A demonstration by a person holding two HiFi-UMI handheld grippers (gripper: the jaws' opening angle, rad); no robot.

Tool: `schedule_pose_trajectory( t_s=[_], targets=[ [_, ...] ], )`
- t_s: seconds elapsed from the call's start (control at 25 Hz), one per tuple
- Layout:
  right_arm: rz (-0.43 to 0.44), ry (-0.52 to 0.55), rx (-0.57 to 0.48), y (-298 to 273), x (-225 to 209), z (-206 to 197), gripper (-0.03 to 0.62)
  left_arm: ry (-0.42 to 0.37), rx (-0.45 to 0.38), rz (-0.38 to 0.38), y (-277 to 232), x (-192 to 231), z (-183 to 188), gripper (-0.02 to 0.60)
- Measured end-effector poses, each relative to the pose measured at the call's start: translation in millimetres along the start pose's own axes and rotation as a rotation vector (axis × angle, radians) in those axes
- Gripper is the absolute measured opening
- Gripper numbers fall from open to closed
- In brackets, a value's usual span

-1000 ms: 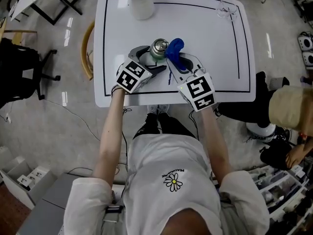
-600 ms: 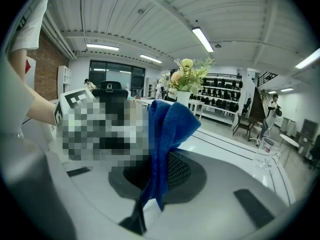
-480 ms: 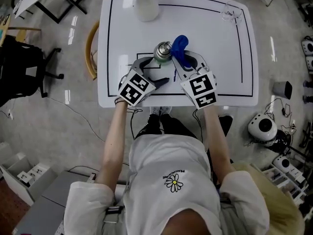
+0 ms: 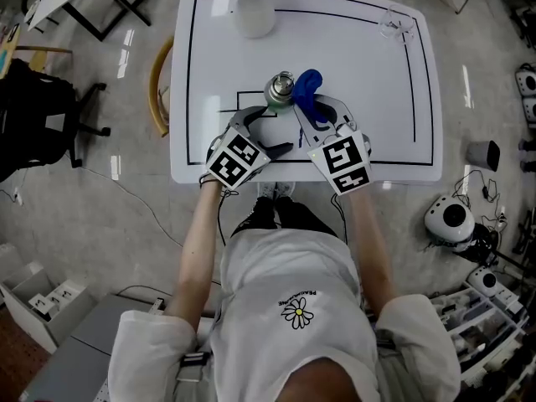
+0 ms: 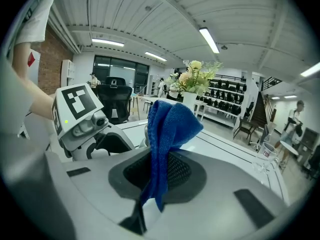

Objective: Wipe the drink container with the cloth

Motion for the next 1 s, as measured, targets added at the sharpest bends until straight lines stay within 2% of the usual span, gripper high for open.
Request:
schedule_pose_trajectory(
  t_s=[0.28,0.4,0.48,0.56,0.72,0.84,1.0],
  targets=[
    [0.019,0.039,0.029,7,5,5,0.043,-0.008,-0.004,-0.014,-1,-2,1,0.41],
    [-0.024,0.131,0.027,15,-15,26,0.043,-0.015,-0.006,-0.02,-2,-2,0,0.41],
    [-0.017,0.238,0.026,13,-33,48,0.043,-0.02,-0.006,-0.02,-1,-2,0,0.41],
    [0.041,0.363,0.056,5,-45,67,0.043,-0.018,-0.01,-0.02,-2,-2,-1,0.41],
    [0.236,0.551,0.13,-20,-43,83,0.043,-0.012,-0.02,-0.021,-3,-3,-2,0.41],
    [0.326,0.576,0.172,-30,-32,81,0.043,-0.012,-0.025,-0.021,-3,-1,-2,0.41],
    [0.323,0.541,0.164,-27,-26,79,0.043,-0.011,-0.03,-0.018,-2,0,-2,0.41]
  ],
)
Point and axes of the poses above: the fingertips, and each gripper's own axes: y backward along the fingers, x to its left, z out of its top, the point moved 9 cm from there along y, backward along the fingers, and after that the axes turned 6 degrees about y, right-handed, at the moved point
